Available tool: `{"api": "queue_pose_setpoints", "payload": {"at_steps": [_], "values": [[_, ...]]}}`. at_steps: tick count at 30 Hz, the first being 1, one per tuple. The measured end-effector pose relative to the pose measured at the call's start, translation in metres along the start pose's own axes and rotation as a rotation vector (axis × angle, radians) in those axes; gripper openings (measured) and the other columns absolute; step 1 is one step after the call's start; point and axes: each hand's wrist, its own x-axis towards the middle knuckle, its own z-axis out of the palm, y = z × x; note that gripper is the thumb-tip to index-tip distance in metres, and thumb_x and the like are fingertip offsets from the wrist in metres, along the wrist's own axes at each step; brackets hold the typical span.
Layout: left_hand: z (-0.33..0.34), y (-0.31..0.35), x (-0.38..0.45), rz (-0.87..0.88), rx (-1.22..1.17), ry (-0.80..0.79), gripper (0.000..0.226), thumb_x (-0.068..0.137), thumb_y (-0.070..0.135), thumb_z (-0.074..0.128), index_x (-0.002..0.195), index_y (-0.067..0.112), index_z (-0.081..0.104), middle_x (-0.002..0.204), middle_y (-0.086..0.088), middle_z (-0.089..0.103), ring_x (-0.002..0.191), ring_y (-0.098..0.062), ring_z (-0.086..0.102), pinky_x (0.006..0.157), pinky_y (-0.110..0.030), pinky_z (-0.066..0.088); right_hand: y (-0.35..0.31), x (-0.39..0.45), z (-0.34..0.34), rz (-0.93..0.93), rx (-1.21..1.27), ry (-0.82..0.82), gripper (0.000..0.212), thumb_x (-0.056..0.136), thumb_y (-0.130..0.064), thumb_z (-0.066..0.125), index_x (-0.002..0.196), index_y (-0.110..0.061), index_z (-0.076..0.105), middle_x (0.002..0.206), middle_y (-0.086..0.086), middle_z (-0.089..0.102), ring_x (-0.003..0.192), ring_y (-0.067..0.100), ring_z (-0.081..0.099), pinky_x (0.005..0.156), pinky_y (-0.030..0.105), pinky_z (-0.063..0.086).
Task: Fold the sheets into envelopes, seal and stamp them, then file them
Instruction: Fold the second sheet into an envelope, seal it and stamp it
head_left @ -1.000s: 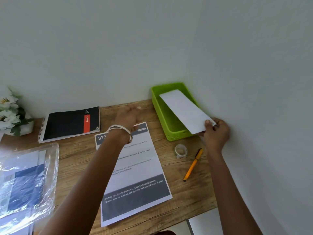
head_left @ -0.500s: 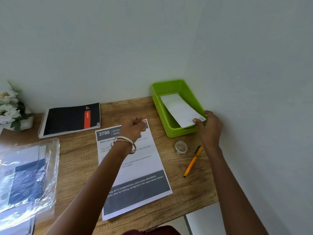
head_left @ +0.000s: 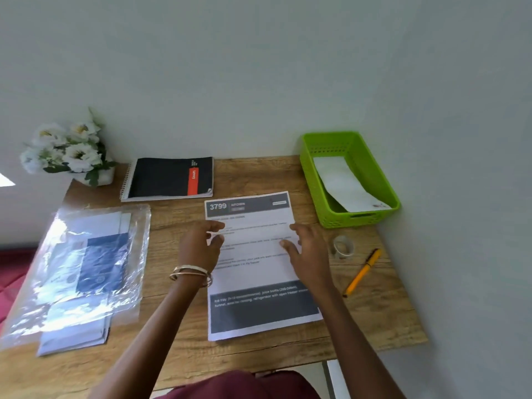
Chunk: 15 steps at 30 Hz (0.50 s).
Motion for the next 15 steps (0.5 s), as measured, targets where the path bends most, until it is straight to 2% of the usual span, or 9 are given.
{"api": "queue_pose_setpoints", "payload": {"at_steps": [1,3,5,7,10,12,13,15], "values": [[-0.002,-0.008,-0.003,-0.024,0.029,0.0,0.026,0.082,0.013,0.065,0.108,0.016,0.063,0.111,-0.003,0.063,0.089,-0.014,0.057,0.075,-0.027,0.046,0.001,-0.001,0.01,0.053,-0.024,-0.052,0.043,0.086,-0.028,0.068,0.123,-0.01,0.056,0.122,0.013,0.053,0.113,0.03,0.049,0.092,0.035,0.043],[-0.003,-0.024,-0.005,-0.117,0.055,-0.022,0.035,0.08,0.018,0.068,0.114,0.018,0.059,0.115,-0.004,0.059,0.093,-0.018,0.057,0.078,-0.033,0.049,0.003,-0.003,0.025,0.115,-0.16,-0.088,0.054,0.084,-0.038,0.067,0.13,-0.014,0.051,0.129,0.012,0.047,0.119,0.03,0.04,0.094,0.04,0.038],[-0.003,-0.036,-0.007,-0.203,0.045,-0.042,0.043,0.08,0.021,0.068,0.12,0.017,0.054,0.115,-0.006,0.059,0.097,-0.021,0.057,0.084,-0.04,0.05,0.003,-0.008,0.035,0.084,-0.284,-0.058,0.054,0.084,-0.046,0.063,0.128,-0.017,0.052,0.129,0.011,0.046,0.117,0.03,0.038,0.089,0.044,0.037],[-0.002,-0.043,-0.007,-0.211,0.033,-0.037,0.043,0.081,0.02,0.066,0.122,0.015,0.053,0.111,-0.005,0.06,0.096,-0.021,0.056,0.085,-0.039,0.049,0.005,-0.013,0.043,0.03,-0.351,0.009,0.047,0.086,-0.051,0.052,0.12,-0.019,0.058,0.124,0.012,0.05,0.111,0.032,0.042,0.082,0.046,0.04],[-0.001,-0.044,0.002,-0.182,0.004,-0.044,0.026,0.083,0.019,0.062,0.109,0.017,0.057,0.099,-0.001,0.061,0.086,-0.019,0.058,0.074,-0.032,0.049,0.006,-0.018,0.051,-0.015,-0.461,0.093,0.044,0.089,-0.048,0.039,0.114,-0.019,0.06,0.118,0.012,0.055,0.105,0.03,0.044,0.075,0.044,0.043],[0.001,-0.044,0.013,-0.177,0.022,-0.067,0.006,0.083,0.02,0.06,0.088,0.02,0.057,0.088,-0.005,0.061,0.078,-0.023,0.059,0.066,-0.033,0.049,0.005,-0.019,0.053,-0.027,-0.492,0.133,0.042,0.09,-0.045,0.039,0.112,-0.018,0.061,0.117,0.011,0.056,0.103,0.028,0.042,0.074,0.043,0.042],[0.002,-0.044,0.018,-0.177,0.027,-0.07,0.005,0.083,0.022,0.059,0.083,0.019,0.056,0.085,-0.008,0.061,0.074,-0.025,0.058,0.063,-0.035,0.048,0.005,-0.019,0.054,-0.031,-0.499,0.14,0.042,0.09,-0.045,0.039,0.112,-0.017,0.061,0.117,0.012,0.056,0.103,0.027,0.042,0.074,0.043,0.043],[0.003,-0.04,0.027,-0.178,0.008,-0.086,0.007,0.085,0.024,0.059,0.089,0.019,0.059,0.083,-0.003,0.062,0.065,-0.018,0.057,0.058,-0.031,0.048,0.006,-0.02,0.054,-0.038,-0.516,0.142,0.042,0.09,-0.044,0.039,0.113,-0.017,0.062,0.117,0.012,0.057,0.104,0.027,0.041,0.075,0.044,0.043]]}}
